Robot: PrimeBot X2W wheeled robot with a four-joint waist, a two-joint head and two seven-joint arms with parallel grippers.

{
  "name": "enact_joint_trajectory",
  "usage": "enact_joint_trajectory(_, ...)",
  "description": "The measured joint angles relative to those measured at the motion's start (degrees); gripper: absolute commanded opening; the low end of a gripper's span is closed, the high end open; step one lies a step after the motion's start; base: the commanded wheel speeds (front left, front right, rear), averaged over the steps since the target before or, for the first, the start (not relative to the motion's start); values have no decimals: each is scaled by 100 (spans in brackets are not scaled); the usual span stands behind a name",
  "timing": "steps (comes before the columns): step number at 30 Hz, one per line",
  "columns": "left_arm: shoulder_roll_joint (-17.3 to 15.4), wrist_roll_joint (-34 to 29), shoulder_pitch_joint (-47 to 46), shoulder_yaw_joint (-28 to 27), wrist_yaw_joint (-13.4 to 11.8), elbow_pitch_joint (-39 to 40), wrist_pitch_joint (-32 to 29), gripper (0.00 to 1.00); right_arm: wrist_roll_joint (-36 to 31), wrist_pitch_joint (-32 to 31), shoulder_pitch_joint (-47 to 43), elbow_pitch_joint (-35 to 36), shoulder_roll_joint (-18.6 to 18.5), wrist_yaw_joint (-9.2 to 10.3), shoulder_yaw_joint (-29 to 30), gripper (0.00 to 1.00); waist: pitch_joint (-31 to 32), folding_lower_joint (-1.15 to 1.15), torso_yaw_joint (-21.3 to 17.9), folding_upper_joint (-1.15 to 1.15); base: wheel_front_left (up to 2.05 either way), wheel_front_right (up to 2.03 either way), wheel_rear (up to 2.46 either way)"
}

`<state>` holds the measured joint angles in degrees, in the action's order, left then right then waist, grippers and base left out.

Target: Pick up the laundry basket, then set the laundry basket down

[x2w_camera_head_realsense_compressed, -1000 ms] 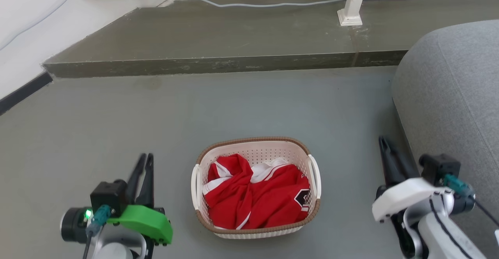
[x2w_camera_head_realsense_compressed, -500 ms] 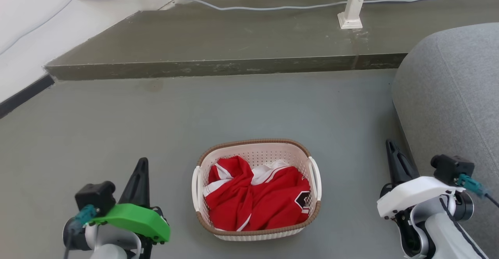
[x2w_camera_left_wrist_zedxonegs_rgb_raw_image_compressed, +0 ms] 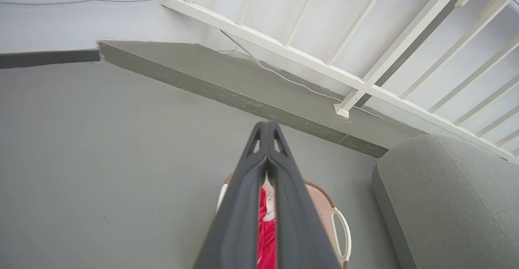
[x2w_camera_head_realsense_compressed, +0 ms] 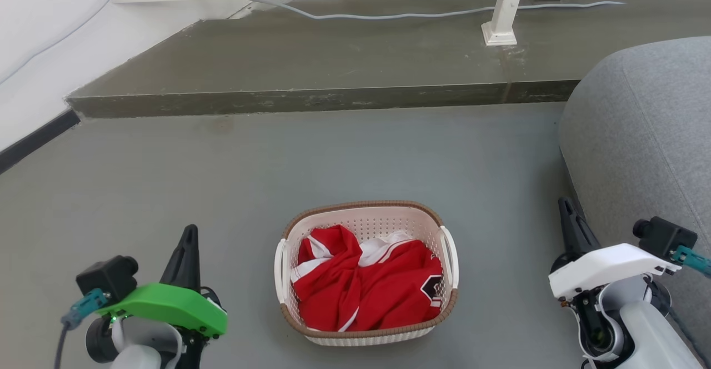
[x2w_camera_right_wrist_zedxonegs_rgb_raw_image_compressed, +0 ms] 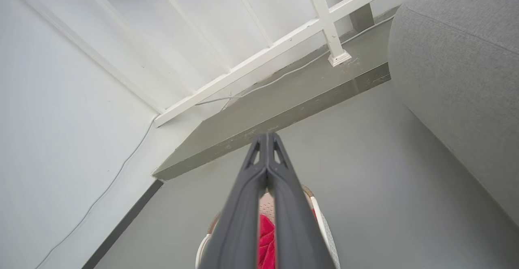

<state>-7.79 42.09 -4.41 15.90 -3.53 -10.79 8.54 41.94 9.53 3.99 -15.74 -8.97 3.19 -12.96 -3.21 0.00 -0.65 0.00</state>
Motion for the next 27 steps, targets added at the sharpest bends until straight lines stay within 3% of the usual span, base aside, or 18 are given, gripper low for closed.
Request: enact_joint_trajectory(27, 121, 1948, 1, -664, 359, -164, -475, 0, 1923, -539, 1, 0, 178, -381, 704, 0, 115, 0, 24, 0, 0, 0, 0)
